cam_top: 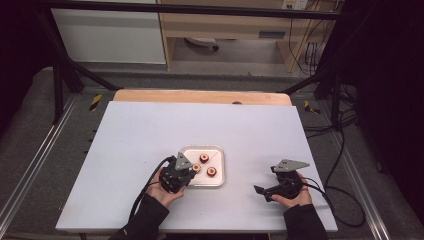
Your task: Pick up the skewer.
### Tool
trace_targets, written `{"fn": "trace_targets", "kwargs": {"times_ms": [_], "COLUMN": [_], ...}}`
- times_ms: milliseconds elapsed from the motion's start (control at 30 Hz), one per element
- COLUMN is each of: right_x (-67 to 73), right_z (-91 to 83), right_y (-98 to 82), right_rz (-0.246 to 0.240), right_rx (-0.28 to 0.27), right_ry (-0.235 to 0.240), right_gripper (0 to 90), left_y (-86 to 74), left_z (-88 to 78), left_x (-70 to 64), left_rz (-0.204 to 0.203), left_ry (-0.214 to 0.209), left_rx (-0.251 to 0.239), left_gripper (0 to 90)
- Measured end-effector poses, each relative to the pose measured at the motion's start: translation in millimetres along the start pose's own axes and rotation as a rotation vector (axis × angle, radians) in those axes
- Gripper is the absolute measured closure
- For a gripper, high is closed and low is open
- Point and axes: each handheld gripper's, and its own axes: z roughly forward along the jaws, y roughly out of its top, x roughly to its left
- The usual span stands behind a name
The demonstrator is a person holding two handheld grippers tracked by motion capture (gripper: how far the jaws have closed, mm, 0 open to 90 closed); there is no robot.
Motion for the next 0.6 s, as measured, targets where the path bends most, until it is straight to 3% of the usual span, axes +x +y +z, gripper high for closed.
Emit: {"fn": "trace_targets", "kwargs": {"times_ms": [233, 600], "right_x": [13.6, 37.2], "right_z": [5.6, 8.8], "right_y": [14.1, 33.3], "right_rz": [-0.077, -0.251], "right_rx": [0.033, 0.063], "right_ry": [-0.033, -0.062], "right_gripper": [0.7, 2.7], "left_y": [3.0, 11.2], "left_z": [-10.8, -12.2], "left_x": [3.2, 0.4], "left_rz": [0.056, 0.132], "left_ry": [-0.023, -0.077], "left_rx": [0.016, 0.028], "left_gripper": [88.8, 88.8]}}
